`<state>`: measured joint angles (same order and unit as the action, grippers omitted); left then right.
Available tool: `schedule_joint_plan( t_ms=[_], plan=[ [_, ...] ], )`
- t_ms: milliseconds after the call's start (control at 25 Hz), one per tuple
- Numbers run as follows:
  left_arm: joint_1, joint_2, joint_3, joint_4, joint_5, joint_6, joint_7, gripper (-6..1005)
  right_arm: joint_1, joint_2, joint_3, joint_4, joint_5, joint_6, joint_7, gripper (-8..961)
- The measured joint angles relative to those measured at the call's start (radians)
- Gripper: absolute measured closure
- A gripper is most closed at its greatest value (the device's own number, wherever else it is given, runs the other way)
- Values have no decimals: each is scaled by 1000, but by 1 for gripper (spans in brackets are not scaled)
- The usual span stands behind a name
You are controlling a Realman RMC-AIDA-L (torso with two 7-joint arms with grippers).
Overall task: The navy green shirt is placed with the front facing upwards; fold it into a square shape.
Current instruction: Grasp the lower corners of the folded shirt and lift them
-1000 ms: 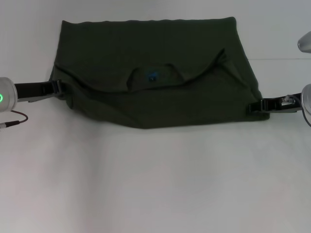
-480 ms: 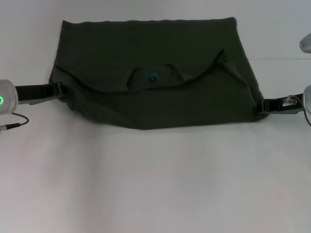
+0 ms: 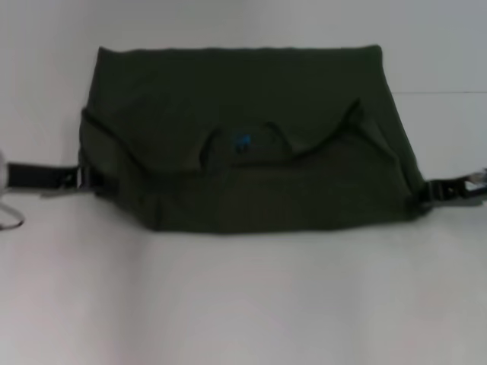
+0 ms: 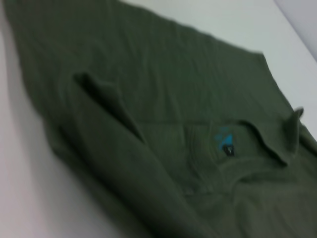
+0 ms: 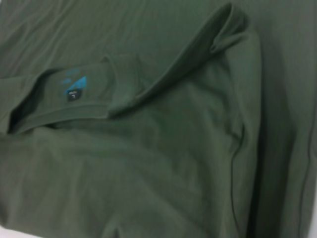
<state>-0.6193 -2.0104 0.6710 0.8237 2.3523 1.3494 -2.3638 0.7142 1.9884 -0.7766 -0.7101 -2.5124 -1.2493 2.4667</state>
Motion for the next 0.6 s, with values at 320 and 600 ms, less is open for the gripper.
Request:
schedule_joint_plan(
  t_ms=[320,600],
  plan=[
    [64,28,-81,121,119,414,8,939,-97,-36,74,-110,-3,-425,-17,914],
    [99,24,-106,138,224,617,99,941,-140,-29,69,-115,-52,-605,-64,915]
  ],
)
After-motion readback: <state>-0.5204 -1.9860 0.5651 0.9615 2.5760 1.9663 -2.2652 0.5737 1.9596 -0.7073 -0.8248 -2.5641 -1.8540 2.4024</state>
